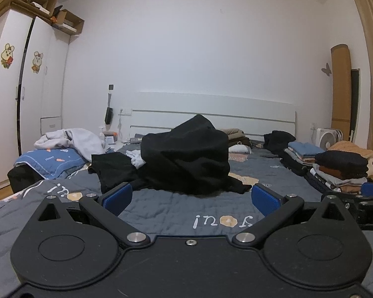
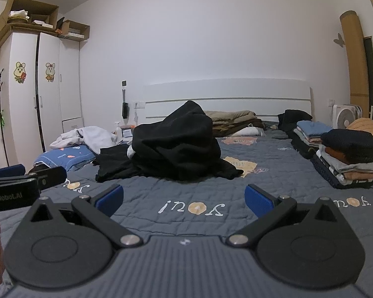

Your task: Fold clothes

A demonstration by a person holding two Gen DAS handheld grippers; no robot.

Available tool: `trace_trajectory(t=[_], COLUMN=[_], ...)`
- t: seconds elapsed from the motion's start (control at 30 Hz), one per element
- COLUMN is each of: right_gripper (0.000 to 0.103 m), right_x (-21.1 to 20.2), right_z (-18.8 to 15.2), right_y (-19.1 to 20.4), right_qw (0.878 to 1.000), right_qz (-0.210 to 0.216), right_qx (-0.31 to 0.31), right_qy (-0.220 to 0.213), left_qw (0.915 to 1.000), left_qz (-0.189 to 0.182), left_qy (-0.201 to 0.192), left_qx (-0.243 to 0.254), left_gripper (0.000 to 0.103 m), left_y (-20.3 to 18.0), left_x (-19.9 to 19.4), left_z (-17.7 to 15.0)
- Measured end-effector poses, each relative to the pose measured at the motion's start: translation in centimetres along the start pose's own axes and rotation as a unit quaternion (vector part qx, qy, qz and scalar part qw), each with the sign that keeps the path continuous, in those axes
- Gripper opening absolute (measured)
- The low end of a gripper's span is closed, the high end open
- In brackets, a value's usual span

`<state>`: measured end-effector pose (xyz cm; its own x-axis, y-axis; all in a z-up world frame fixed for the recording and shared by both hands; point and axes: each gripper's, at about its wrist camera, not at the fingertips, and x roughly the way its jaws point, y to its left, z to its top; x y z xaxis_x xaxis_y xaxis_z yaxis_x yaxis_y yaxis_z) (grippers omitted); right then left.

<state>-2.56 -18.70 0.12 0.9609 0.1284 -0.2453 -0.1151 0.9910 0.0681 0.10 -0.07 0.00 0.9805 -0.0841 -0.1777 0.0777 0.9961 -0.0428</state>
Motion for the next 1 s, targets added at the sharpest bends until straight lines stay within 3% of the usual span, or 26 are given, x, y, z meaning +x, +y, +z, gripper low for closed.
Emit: trace_trajectory(t=[0.4, 0.63, 0.83, 1.0], right_gripper=[0.103, 0.103, 0.103, 0.103], right_x=[0.7, 2.1, 5.6, 10.5], right_z=[-0.2, 0.3, 1.0, 1.2], right_y=[0.2, 0.8, 0.5, -0.2], right_qw=[1.000, 0.999, 0.999, 0.999], right_qz=[0.005, 0.013, 0.020, 0.030], right_qx=[0.007, -0.020, -0.018, -0.003], right_qy=[0.009, 0.022, 0.027, 0.031], left_qw=[0.9997, 0.9995, 0.9984, 0.9966], left_qz=[-0.005, -0.009, -0.002, -0.006], left_qy=[0.021, 0.031, 0.007, -0.008], left_qx=[0.009, -0.002, 0.055, 0.082], left_gripper=[0.103, 0.103, 0.103, 0.103], left_y=[0.3, 1.2, 2.0, 3.1], left_x=[0.5, 1.8, 6.0, 12.9], left_z=[-0.2, 0.1, 0.1, 0.9])
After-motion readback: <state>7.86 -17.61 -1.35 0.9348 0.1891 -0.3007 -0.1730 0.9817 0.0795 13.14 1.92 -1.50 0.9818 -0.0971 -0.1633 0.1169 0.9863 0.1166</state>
